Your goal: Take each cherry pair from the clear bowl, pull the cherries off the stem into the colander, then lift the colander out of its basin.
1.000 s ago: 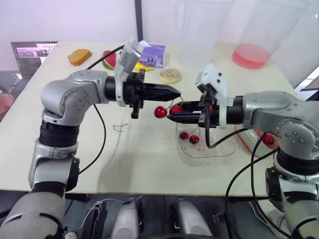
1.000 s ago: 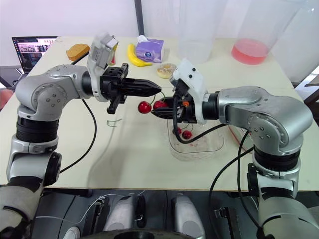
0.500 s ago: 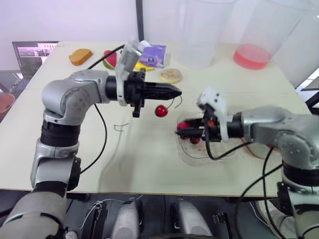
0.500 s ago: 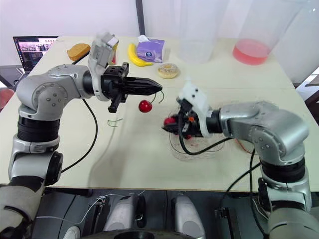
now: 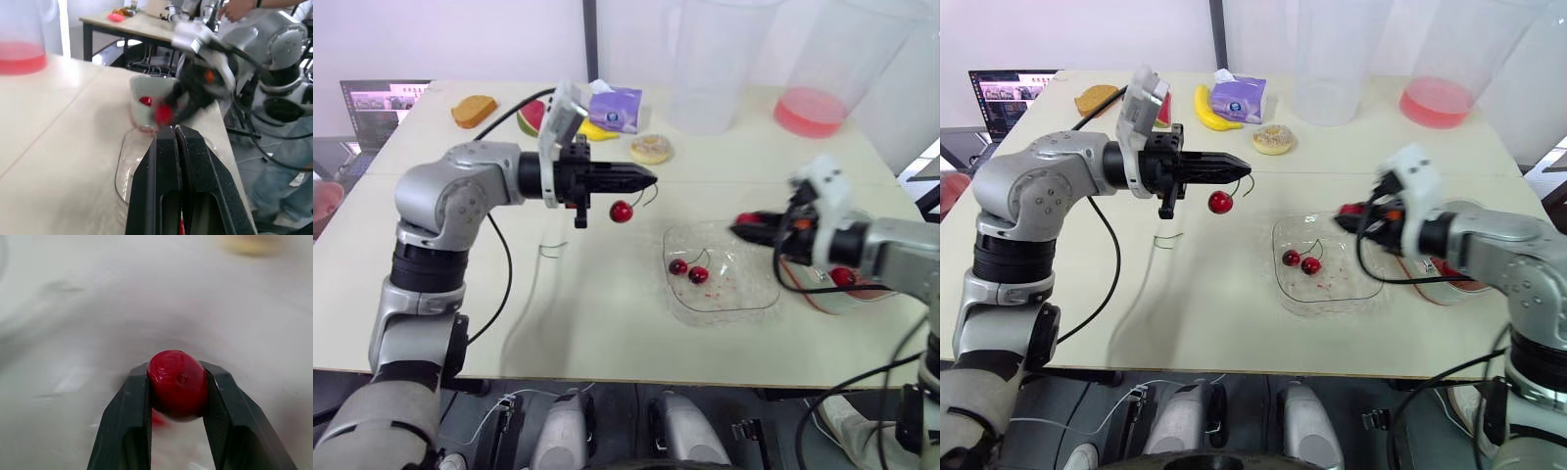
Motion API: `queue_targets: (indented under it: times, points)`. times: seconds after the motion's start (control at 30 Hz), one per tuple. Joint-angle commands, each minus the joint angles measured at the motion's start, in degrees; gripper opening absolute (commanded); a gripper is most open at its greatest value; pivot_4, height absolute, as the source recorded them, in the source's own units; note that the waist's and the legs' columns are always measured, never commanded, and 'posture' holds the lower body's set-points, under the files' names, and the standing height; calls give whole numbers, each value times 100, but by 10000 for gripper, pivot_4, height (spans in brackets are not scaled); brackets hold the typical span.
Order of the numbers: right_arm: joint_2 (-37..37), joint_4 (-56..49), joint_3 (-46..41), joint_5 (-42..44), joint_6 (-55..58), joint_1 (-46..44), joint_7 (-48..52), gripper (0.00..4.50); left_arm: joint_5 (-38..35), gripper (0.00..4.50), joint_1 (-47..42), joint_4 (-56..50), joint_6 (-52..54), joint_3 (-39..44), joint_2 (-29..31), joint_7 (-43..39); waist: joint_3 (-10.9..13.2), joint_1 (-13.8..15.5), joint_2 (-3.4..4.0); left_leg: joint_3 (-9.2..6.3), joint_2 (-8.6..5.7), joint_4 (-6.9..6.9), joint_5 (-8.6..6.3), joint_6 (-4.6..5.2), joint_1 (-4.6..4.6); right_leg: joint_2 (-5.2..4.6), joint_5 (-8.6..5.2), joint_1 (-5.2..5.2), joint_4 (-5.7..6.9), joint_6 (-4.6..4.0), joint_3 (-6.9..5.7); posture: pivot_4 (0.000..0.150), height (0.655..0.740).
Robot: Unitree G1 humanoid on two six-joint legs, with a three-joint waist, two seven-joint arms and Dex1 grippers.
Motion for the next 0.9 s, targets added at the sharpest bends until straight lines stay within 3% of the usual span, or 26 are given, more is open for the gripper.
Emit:
queue_targets:
  times: [0.03, 0.17, 0.6, 0.67, 0.7, 0.83, 0.9]
  points:
    - [-38, 81, -874, -518, -61, 135, -639, 9078, -14, 0, -7, -175, -94, 94, -17, 62, 0, -9, 0, 0, 2, -1, 1, -1, 0, 2, 0, -1, 1, 0, 0, 1500, 7400]
    - [155, 111, -1298, -952, 174, 539, -1178, 9078, -27, 0, 37, -249, -69, 85, -49, 122, -1, -21, 1, -4, 10, -10, 8, -14, 2, 10, 0, -6, 2, -1, 2, 1500, 7400]
    - [698, 50, -1131, -1280, 271, 1014, -1486, 9078, -44, 0, 4, -282, -27, 57, -54, 142, -2, -15, 4, -2, 4, -9, 9, -16, 4, 15, -1, -6, 8, 0, 6, 1500, 7400]
    - [699, 64, -1188, -1294, 273, 966, -1497, 20223, -29, 0, -4, -276, -35, 47, -56, 141, -2, -14, 4, -2, 4, -9, 9, -16, 4, 15, -1, -6, 8, 0, 6, 1500, 7400]
    - [682, 64, -1219, -1287, 283, 919, -1487, 22611, -25, 0, -8, -274, -37, 44, -57, 141, -2, -15, 4, -2, 4, -9, 9, -16, 4, 15, -1, -6, 8, 0, 6, 1500, 7400]
    - [637, -10, -1329, -1233, 311, 653, -1435, 43278, -20, 0, -23, -265, -39, 43, -57, 142, -2, -16, 4, -2, 4, -9, 9, -16, 4, 15, -1, -6, 8, 0, 6, 1500, 7400]
    - [624, -110, -1396, -1120, 307, 366, -1366, 44689, -17, 0, -30, -261, -45, 44, -48, 133, -2, -26, 5, -2, 4, -9, 9, -16, 4, 16, -1, -7, 8, 0, 6, 1500, 7400]
